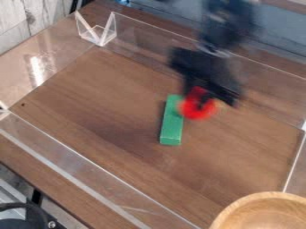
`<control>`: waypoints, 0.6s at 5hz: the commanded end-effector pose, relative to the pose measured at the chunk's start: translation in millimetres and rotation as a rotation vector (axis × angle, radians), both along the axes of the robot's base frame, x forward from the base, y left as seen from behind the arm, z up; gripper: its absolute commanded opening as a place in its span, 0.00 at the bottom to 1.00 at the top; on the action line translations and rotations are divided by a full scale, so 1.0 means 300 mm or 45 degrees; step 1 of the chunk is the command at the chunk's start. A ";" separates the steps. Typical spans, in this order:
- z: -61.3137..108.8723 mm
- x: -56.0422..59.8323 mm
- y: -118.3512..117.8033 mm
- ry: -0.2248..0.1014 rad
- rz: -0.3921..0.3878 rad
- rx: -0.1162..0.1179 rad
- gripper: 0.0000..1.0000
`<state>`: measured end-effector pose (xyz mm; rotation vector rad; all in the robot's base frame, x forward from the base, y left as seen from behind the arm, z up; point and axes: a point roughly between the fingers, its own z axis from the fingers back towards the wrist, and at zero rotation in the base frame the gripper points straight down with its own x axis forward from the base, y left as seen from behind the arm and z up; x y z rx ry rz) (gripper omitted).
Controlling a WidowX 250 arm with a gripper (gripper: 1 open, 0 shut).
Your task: Move the red object to the right side of the table
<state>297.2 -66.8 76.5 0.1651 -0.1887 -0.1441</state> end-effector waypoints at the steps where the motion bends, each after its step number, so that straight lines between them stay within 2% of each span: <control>1: 0.033 0.028 -0.098 -0.079 0.013 -0.024 0.00; 2: -0.031 -0.004 -0.195 -0.096 0.040 -0.058 0.00; 3: -0.099 -0.008 -0.217 -0.134 0.022 -0.094 0.00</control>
